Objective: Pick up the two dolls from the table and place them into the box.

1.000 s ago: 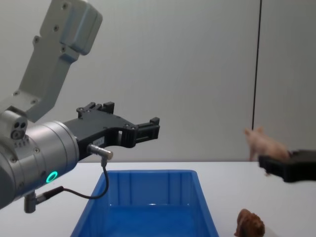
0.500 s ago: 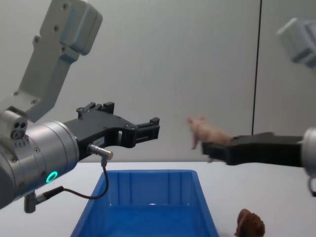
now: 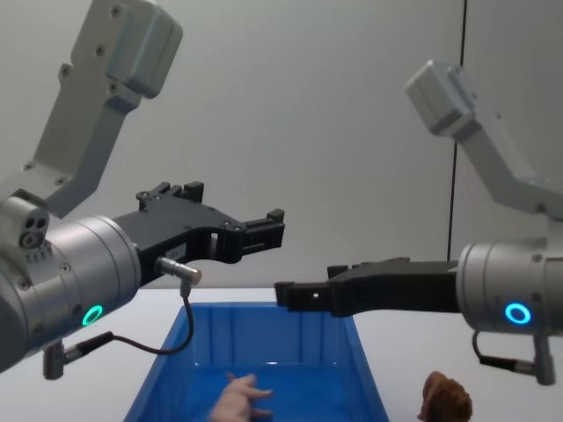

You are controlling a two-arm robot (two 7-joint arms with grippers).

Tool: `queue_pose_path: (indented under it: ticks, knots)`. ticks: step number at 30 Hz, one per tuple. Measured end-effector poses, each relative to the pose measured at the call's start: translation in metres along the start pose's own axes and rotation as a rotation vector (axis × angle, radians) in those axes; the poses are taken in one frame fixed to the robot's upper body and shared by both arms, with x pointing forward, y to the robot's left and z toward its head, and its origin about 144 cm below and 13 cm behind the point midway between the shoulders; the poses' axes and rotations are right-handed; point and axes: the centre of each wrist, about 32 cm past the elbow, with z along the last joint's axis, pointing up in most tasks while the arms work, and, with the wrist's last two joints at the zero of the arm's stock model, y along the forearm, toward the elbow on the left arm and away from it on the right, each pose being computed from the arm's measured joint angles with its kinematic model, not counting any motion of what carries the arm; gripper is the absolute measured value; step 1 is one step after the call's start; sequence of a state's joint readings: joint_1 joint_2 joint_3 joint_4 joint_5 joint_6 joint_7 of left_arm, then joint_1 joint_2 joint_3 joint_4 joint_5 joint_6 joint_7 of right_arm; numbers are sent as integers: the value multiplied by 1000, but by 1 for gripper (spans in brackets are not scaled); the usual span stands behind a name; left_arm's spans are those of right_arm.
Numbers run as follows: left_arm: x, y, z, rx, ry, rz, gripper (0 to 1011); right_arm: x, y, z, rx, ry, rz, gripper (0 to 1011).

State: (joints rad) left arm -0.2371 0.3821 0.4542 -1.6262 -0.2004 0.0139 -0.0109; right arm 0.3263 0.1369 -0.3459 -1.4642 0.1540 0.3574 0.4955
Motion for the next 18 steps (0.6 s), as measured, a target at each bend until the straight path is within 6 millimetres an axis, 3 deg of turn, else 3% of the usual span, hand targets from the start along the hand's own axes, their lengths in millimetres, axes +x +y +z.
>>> queue_pose_path:
  ticks: [8,18]
  knots:
    - [0,0,0,0,0,0,1003,-2,-1,-3,-2,-6,0,1000]
    - [0,0,0,0,0,0,1003,-5,-26,-14,16,-20,-67,1001]
